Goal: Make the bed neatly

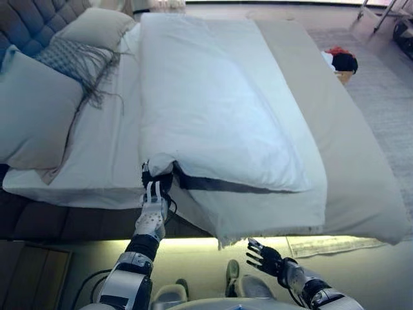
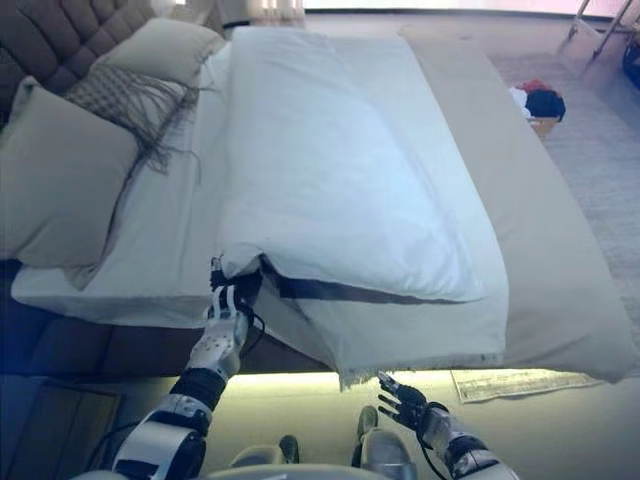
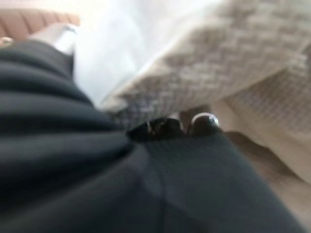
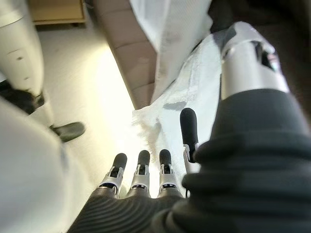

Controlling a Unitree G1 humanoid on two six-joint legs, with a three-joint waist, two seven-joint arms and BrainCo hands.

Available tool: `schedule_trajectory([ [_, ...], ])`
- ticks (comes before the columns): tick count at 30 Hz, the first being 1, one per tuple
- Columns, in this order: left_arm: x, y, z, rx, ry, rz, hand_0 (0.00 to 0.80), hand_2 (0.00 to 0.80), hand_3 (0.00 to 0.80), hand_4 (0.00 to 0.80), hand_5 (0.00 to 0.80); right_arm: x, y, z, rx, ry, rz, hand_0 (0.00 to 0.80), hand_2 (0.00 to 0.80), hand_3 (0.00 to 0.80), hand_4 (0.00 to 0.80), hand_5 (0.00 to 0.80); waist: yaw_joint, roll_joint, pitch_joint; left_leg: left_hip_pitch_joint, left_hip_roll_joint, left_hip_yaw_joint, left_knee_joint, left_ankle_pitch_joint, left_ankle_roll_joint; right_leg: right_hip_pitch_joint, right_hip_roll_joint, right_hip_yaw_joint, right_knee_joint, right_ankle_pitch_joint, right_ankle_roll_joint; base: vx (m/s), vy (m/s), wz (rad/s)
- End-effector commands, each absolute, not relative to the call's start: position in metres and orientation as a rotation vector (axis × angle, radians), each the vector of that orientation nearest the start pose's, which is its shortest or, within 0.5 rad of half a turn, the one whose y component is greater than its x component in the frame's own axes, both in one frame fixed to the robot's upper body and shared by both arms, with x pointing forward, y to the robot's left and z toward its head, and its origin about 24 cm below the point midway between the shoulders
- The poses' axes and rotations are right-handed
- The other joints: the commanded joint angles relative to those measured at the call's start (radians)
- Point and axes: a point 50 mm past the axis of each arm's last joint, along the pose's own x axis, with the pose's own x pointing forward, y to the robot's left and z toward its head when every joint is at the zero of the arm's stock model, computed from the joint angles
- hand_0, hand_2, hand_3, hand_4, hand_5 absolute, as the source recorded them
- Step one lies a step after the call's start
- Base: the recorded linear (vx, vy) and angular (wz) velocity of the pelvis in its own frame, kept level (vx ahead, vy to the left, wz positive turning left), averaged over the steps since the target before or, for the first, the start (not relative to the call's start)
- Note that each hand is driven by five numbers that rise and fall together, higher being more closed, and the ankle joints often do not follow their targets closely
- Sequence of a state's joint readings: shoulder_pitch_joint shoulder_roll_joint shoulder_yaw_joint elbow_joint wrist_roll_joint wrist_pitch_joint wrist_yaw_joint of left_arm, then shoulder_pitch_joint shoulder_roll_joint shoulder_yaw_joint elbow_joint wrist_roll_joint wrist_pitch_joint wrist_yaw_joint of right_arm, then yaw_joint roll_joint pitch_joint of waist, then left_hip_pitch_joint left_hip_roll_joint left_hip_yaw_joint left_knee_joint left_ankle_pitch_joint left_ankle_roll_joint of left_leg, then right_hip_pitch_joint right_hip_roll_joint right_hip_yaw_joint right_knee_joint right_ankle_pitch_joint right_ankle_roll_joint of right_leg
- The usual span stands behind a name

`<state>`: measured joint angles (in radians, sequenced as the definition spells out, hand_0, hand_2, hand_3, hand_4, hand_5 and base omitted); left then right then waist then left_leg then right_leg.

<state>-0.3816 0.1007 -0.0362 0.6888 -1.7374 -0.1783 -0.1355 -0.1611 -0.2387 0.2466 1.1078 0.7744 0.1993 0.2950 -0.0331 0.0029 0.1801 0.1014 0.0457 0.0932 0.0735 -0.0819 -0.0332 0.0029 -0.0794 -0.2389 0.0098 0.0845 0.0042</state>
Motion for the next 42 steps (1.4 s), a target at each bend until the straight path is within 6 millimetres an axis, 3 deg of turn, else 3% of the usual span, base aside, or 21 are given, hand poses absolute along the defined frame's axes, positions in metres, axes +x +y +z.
schedule_trajectory([
  [1, 0.329, 0.219, 0.059, -1.388, -0.263, 0.121, 0.800, 0.800, 0.800, 0.800, 0.800, 0.153, -0.201, -0.144, 0.524, 1.080, -0.027, 0.000, 0.000, 0.000, 0.000, 0.000, 0.067, -0.005, -0.091, -0.058, -0.032, -0.062, 0.036, 0.034, 0.004, 0.068, -0.045, -0.029, 0.121, -0.140, 0.049, 0.001, 0.056, 0.18],
  [8, 0.290, 0.278, 0.017, -1.356, -0.252, 0.380, 0.800, 0.800, 0.800, 0.800, 0.800, 0.148, -0.202, -0.146, 0.536, 1.082, -0.041, 0.000, 0.000, 0.000, 0.000, 0.000, 0.117, 0.002, -0.119, -0.029, -0.043, -0.100, 0.000, 0.048, 0.003, 0.112, -0.045, -0.062, 0.089, -0.138, 0.045, -0.018, 0.042, 0.18],
  [13, 0.245, 0.316, -0.016, -1.355, -0.276, 0.543, 0.800, 0.800, 0.800, 0.800, 0.800, 0.148, -0.205, -0.146, 0.556, 1.073, -0.057, 0.000, 0.000, 0.000, 0.000, 0.000, 0.167, 0.005, -0.133, -0.021, -0.046, -0.124, -0.042, 0.074, -0.005, 0.136, -0.048, -0.096, 0.052, -0.125, 0.051, -0.068, 0.041, 0.18],
  [21, 0.201, 0.357, -0.028, -1.392, -0.392, 0.697, 0.800, 0.800, 0.800, 0.800, 0.800, 0.149, -0.209, -0.145, 0.564, 1.061, -0.101, 0.000, 0.000, 0.000, 0.000, 0.000, 0.229, 0.012, -0.136, -0.023, -0.057, -0.161, -0.059, 0.080, 0.001, 0.153, -0.053, -0.127, 0.057, -0.145, 0.053, -0.056, 0.030, 0.04],
  [23, 0.199, 0.357, -0.029, -1.414, -0.396, 0.701, 0.800, 0.800, 0.800, 0.800, 0.800, 0.149, -0.210, -0.146, 0.582, 1.049, -0.128, 0.000, 0.000, 0.000, 0.000, 0.000, 0.234, 0.010, -0.135, -0.021, -0.063, -0.188, -0.070, 0.084, 0.006, 0.153, -0.044, -0.108, 0.060, -0.151, 0.051, -0.024, -0.003, 0.14],
  [27, 0.213, 0.339, -0.036, -1.452, -0.332, 0.662, 0.800, 0.800, 0.800, 0.800, 0.800, 0.144, -0.220, -0.145, 0.645, 0.994, -0.201, 0.000, 0.000, 0.000, 0.000, 0.000, 0.188, 0.001, -0.129, -0.030, -0.092, -0.317, -0.080, 0.108, 0.022, 0.135, 0.035, 0.051, 0.061, -0.159, 0.008, 0.009, 0.014, 0.49],
  [28, 0.213, 0.339, -0.038, -1.455, -0.342, 0.689, 0.800, 0.800, 0.800, 0.800, 0.800, 0.145, -0.221, -0.145, 0.644, 0.994, -0.195, 0.000, 0.000, 0.000, 0.000, 0.000, 0.185, 0.000, -0.127, -0.038, -0.095, -0.322, -0.075, 0.113, 0.018, 0.134, 0.038, 0.044, 0.063, -0.158, 0.006, -0.023, 0.034, 1.25],
  [30, 0.208, 0.345, -0.039, -1.455, -0.364, 0.730, 0.800, 0.800, 0.800, 0.800, 0.800, 0.148, -0.220, -0.144, 0.634, 1.002, -0.180, 0.000, 0.000, 0.000, 0.000, 0.000, 0.190, 0.001, -0.119, -0.037, -0.091, -0.299, -0.085, 0.123, 0.006, 0.142, 0.037, 0.006, 0.068, -0.166, 0.006, -0.019, 0.031, 1.11],
  [32, 0.208, 0.343, -0.041, -1.454, -0.351, 0.735, 0.800, 0.800, 0.800, 0.800, 0.800, 0.146, -0.222, -0.144, 0.632, 1.000, -0.198, 0.000, 0.000, 0.000, 0.000, 0.000, 0.182, 0.003, -0.114, -0.039, -0.076, -0.222, -0.106, 0.142, -0.008, 0.154, 0.038, -0.034, 0.061, -0.168, 0.008, -0.056, 0.064, 0.39],
  [34, 0.219, 0.334, -0.040, -1.468, -0.323, 0.702, 0.800, 0.800, 0.800, 0.800, 0.800, 0.137, -0.233, -0.145, 0.648, 0.974, -0.268, 0.000, 0.000, 0.000, 0.000, 0.000, 0.149, -0.001, -0.108, -0.069, -0.046, -0.058, -0.076, 0.144, -0.034, 0.169, 0.028, -0.099, 0.056, -0.171, 0.008, -0.102, 0.123, 0.68],
  [35, 0.222, 0.332, -0.039, -1.480, -0.325, 0.707, 0.800, 0.800, 0.800, 0.800, 0.800, 0.135, -0.239, -0.144, 0.655, 0.965, -0.290, 0.000, 0.000, 0.000, 0.000, 0.000, 0.134, -0.006, -0.107, -0.080, -0.031, -0.012, -0.051, 0.135, -0.046, 0.172, 0.020, -0.117, 0.059, -0.176, 0.008, -0.112, 0.206, 1.08],
  [36, 0.225, 0.331, -0.039, -1.495, -0.340, 0.720, 0.800, 0.800, 0.800, 0.800, 0.800, 0.133, -0.248, -0.142, 0.653, 0.958, -0.308, 0.000, 0.000, 0.000, 0.000, 0.000, 0.118, -0.014, -0.102, -0.091, -0.016, 0.003, -0.013, 0.122, -0.055, 0.168, 0.005, -0.124, 0.068, -0.175, 0.007, -0.084, 0.223, 1.03],
  [38, 0.221, 0.333, -0.042, -1.508, -0.382, 0.761, 0.800, 0.800, 0.800, 0.800, 0.800, 0.135, -0.257, -0.139, 0.639, 0.962, -0.312, 0.000, 0.000, 0.000, 0.000, 0.000, 0.103, -0.021, -0.094, -0.092, 0.009, -0.010, 0.040, 0.111, -0.060, 0.159, -0.015, -0.111, 0.083, -0.175, 0.006, -0.059, 0.231, 0.47],
  [40, 0.211, 0.341, -0.044, -1.520, -0.448, 0.816, 0.800, 0.800, 0.800, 0.800, 0.800, 0.137, -0.268, -0.135, 0.630, 0.961, -0.327, 0.000, 0.000, 0.000, 0.000, 0.000, 0.086, -0.024, -0.081, -0.082, 0.048, -0.039, 0.113, 0.128, -0.066, 0.146, -0.040, -0.077, 0.103, -0.169, 0.007, -0.048, 0.274, -0.57],
  [42, 0.202, 0.350, -0.047, -1.527, -0.489, 0.860, 0.800, 0.800, 0.800, 0.800, 0.800, 0.136, -0.274, -0.133, 0.629, 0.956, -0.345, 0.000, 0.000, 0.000, 0.000, 0.000, 0.079, -0.021, -0.075, -0.072, 0.056, -0.070, 0.135, 0.138, -0.062, 0.133, -0.057, -0.049, 0.109, -0.156, 0.012, -0.045, 0.279, -0.93],
])
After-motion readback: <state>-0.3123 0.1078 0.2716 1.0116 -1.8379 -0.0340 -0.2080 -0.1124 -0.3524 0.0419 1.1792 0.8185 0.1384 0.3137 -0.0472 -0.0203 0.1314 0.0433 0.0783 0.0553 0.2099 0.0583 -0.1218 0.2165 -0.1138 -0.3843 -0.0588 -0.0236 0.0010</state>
